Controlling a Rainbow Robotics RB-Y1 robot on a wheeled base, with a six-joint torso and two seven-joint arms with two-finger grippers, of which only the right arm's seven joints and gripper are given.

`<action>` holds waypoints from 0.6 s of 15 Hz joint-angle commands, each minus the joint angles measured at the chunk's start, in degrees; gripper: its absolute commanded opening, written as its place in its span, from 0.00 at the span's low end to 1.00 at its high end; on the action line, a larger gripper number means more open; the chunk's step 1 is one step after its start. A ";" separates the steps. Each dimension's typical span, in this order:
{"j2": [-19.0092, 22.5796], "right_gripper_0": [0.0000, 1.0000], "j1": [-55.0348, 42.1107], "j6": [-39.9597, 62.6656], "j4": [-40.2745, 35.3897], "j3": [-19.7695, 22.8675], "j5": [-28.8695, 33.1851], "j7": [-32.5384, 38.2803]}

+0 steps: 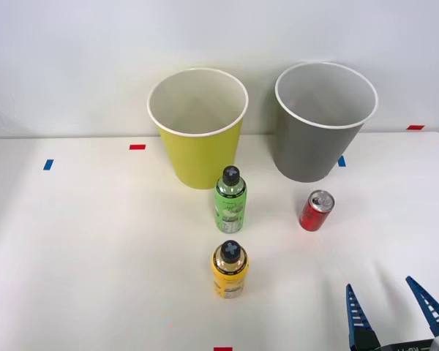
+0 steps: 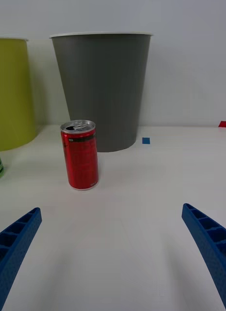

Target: Put cans in the gray bin, plastic bottles in the light green bin

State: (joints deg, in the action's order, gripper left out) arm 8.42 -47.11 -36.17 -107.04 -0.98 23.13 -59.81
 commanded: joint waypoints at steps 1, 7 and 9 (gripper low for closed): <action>-0.07 1.00 -0.09 0.04 -0.01 0.01 -0.02 -0.05; -0.07 1.00 -0.09 0.04 -0.01 0.01 -0.02 -0.05; -0.07 1.00 -0.09 0.04 -0.01 0.01 -0.02 -0.05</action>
State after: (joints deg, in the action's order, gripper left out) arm 8.36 -47.20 -36.14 -107.04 -0.97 23.12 -59.85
